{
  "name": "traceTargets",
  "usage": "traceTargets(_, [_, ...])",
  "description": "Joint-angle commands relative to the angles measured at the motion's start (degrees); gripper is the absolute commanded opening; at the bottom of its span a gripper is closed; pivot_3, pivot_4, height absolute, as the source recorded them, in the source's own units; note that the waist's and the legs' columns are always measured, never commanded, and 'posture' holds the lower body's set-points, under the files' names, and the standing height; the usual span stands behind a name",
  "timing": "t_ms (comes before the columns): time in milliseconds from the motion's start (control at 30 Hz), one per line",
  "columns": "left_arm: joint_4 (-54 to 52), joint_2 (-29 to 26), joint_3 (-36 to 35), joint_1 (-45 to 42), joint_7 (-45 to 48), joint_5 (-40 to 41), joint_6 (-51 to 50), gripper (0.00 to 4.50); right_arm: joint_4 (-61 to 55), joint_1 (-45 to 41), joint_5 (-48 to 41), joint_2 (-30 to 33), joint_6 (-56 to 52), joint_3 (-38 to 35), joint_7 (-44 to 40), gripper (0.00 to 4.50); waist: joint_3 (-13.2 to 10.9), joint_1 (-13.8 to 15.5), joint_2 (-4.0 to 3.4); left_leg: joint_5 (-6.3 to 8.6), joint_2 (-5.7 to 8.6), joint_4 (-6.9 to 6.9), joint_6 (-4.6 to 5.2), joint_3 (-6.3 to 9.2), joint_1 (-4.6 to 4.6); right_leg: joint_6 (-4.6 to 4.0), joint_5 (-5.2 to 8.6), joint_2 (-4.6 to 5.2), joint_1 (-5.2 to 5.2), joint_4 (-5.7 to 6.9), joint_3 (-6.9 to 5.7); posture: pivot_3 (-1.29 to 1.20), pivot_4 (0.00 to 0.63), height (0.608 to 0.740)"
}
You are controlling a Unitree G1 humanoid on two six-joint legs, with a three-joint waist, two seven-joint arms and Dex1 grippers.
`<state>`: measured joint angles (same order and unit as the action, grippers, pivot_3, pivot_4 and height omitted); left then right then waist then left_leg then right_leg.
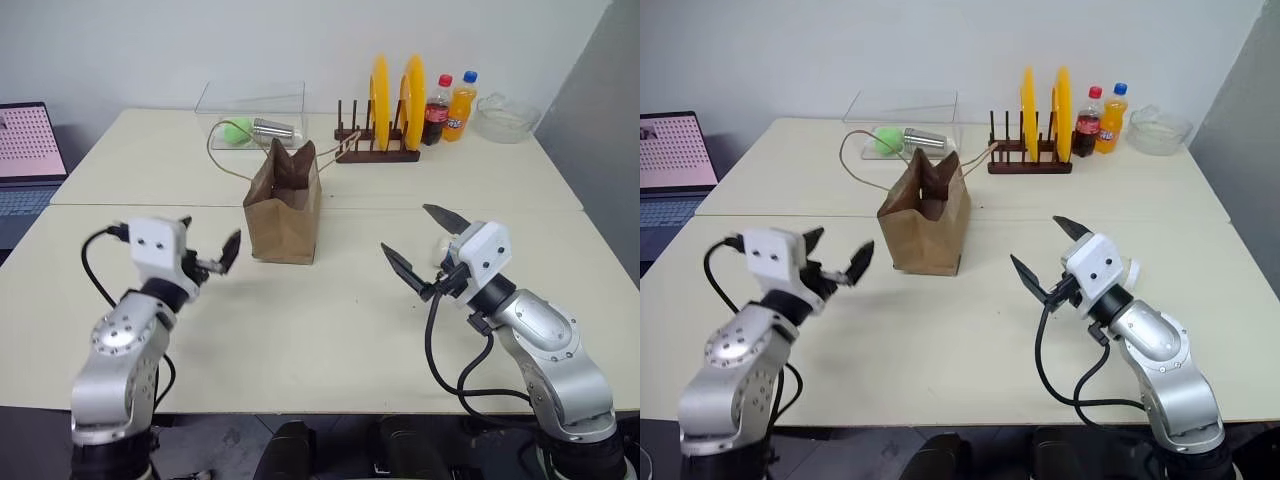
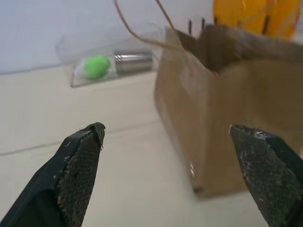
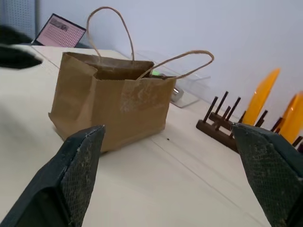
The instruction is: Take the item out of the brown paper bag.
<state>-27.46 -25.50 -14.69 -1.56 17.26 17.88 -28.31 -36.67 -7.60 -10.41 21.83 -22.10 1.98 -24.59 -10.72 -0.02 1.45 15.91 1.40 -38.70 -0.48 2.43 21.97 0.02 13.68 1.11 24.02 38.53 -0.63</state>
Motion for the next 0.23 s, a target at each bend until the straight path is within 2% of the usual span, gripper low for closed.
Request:
traceTargets(33, [-3.70, -0.63, 1.31, 4.09, 1.26, -2.14, 3.15, 4.46, 1.11, 1.92, -0.66, -1.11, 4.01, -2.86, 1.24, 4.50, 0.01, -0.01, -0.01, 0.00, 0.00, 0.01, 0.01, -0.02, -0.02, -0.01, 0.01, 0.00, 0.00, 0.00, 0.01, 0.00, 0.150, 0.740])
traceTargets(233, [-2.98, 2.04, 1.99, 5.73, 0.93, -2.63, 7.32, 4.46, 4.27, 5.55, 0.40, -1.72, 7.82, -3.42, 1.45, 4.50, 0.01, -0.02, -0.01, 0.01, 0.00, 0.01, 0.03, -0.03, -0.01, -0.06, 0.07, 0.00, -0.01, 0.00, -0.02, 0.00, 0.150, 0.740])
